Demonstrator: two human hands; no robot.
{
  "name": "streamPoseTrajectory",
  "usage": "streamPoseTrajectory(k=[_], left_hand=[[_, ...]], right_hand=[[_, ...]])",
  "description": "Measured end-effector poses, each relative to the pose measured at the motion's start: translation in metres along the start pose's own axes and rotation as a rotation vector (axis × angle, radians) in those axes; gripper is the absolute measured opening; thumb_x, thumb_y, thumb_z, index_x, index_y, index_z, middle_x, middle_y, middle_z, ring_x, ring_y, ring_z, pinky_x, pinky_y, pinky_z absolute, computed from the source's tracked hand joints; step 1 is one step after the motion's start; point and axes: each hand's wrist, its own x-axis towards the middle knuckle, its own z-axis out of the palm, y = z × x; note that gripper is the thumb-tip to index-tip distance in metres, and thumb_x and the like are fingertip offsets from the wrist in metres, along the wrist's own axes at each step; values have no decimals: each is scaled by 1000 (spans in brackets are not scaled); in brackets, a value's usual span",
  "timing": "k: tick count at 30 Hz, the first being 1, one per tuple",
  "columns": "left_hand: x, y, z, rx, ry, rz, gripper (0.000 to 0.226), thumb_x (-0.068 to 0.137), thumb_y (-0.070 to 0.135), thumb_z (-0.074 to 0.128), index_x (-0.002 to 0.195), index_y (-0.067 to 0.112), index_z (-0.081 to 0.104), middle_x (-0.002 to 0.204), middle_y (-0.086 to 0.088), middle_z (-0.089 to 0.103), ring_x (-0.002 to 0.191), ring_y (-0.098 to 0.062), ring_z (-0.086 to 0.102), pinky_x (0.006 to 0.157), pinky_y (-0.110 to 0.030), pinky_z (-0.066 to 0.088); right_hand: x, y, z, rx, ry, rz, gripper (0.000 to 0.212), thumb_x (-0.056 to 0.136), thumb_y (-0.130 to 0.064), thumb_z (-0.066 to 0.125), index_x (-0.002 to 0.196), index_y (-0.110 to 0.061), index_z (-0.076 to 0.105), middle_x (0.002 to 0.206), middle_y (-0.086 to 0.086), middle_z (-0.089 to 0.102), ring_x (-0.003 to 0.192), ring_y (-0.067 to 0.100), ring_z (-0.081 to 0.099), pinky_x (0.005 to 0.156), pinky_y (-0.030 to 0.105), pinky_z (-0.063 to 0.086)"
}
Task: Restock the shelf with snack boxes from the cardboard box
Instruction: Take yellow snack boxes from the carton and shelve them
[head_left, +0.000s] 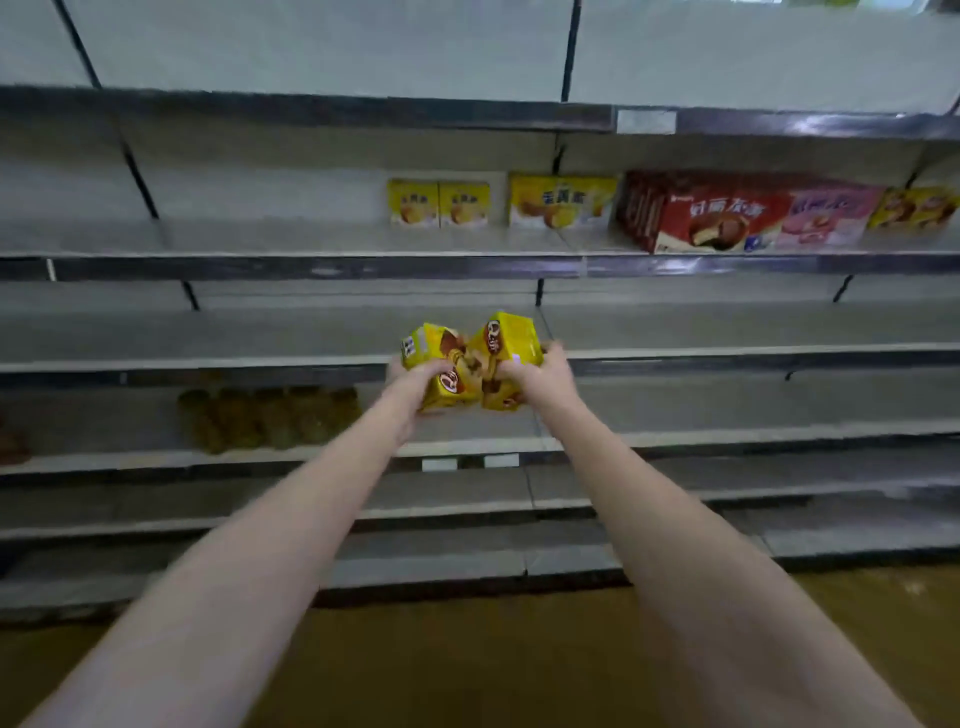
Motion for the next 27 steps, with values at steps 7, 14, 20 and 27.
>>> streamPoseTrajectory(k=[7, 14, 20, 27], left_hand=[[31, 53, -29, -129, 65, 82, 98, 38, 34, 90, 124, 13, 48, 111, -14, 70, 93, -29, 71, 86, -51, 58], [53, 110, -24, -176, 21, 192, 57, 68, -3, 79, 112, 18, 50, 107, -14, 69, 92, -34, 70, 78, -55, 58], [107, 149, -14, -148, 120, 253, 60, 69, 4, 83, 114, 13, 45, 109, -14, 66, 93, -32, 69, 80, -50, 59], [173, 192, -10, 40, 264, 310, 57, 53, 20, 92, 97, 17, 57, 100, -11, 72, 86, -25, 72, 77, -41, 60]], right_hand=[[19, -53, 36, 103, 52, -105, 64, 51, -44, 79, 103, -19, 49, 103, 6, 65, 96, 27, 66, 87, 50, 56], [55, -90, 48, 226, 27, -151, 59, 56, -38, 82, 104, -24, 52, 104, 4, 67, 93, 26, 70, 84, 51, 58], [121, -114, 62, 234, -29, -113, 87, 51, -37, 82, 122, -14, 37, 114, 12, 62, 95, 32, 69, 81, 49, 60], [199, -146, 70, 256, 21, -182, 77, 58, -41, 83, 120, -15, 46, 106, 6, 64, 97, 28, 66, 86, 50, 57]])
